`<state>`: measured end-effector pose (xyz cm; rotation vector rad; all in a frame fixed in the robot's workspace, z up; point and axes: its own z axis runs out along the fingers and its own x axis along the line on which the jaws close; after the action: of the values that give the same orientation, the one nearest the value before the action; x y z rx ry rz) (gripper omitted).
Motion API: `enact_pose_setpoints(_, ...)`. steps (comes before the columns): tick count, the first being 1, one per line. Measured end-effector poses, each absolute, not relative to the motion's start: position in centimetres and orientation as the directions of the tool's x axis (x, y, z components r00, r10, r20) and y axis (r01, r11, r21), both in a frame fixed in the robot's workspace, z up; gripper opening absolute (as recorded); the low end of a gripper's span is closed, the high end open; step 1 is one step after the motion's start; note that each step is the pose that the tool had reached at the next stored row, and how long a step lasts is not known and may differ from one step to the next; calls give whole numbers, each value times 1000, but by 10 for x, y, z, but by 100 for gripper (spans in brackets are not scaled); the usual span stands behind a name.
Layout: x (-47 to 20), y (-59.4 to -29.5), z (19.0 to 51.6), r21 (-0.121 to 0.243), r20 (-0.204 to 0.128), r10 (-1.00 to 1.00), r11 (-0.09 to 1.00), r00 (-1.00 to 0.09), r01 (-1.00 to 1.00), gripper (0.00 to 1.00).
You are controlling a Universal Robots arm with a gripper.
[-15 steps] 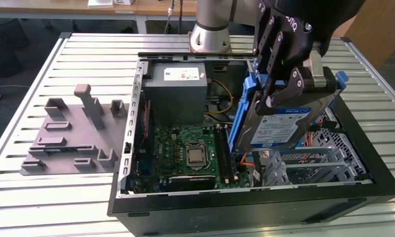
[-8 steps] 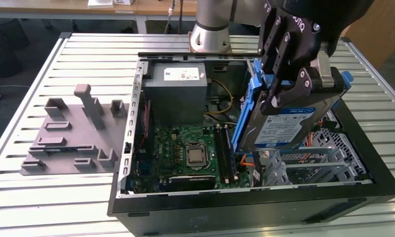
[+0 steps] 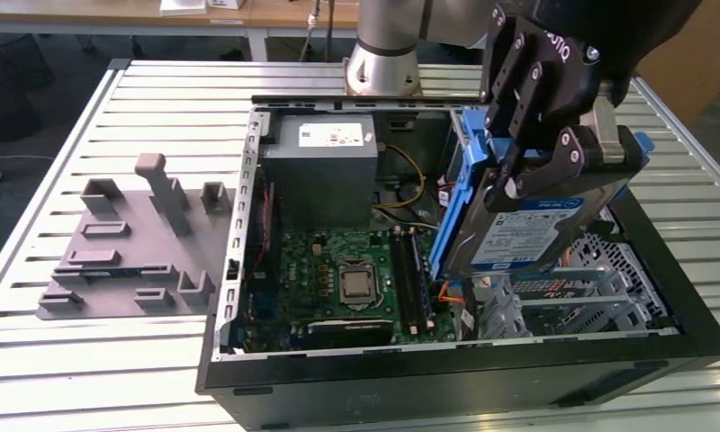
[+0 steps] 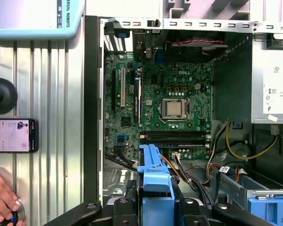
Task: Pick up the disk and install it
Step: 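Insert the disk into the insertion slot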
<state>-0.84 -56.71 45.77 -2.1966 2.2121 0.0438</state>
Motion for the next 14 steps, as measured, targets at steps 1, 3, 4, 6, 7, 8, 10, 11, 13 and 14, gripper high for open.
enact_pose_setpoints(1, -8, -567, 458, 3, -37, -999, 7, -7, -1000, 36)
enact_pose_setpoints(3, -7, -569, 458, 3, -37, -999, 7, -7, -1000, 36)
enact_pose_setpoints(4, -6, -569, 458, 3, -37, -999, 7, -7, -1000, 36)
enact_pose_setpoints(6, -5, -569, 457, 3, -37, -999, 7, -7, -1000, 36)
enact_pose_setpoints(7, -3, -569, 457, 3, -37, -999, 7, -7, -1000, 36)
enact_pose_setpoints(8, -2, -569, 457, 3, -37, -999, 7, -7, -1000, 36)
enact_pose_setpoints(10, 0, -569, 457, 3, -37, -999, 7, -7, -1000, 36)
enact_pose_setpoints(11, 1, -569, 457, 3, -37, -999, 7, -7, -1000, 36)
enact_pose_setpoints(13, 1, -569, 457, 3, -37, -999, 7, -7, -1000, 36)
enact_pose_setpoints(14, 2, -569, 457, 3, -37, -999, 7, -7, -1000, 36)
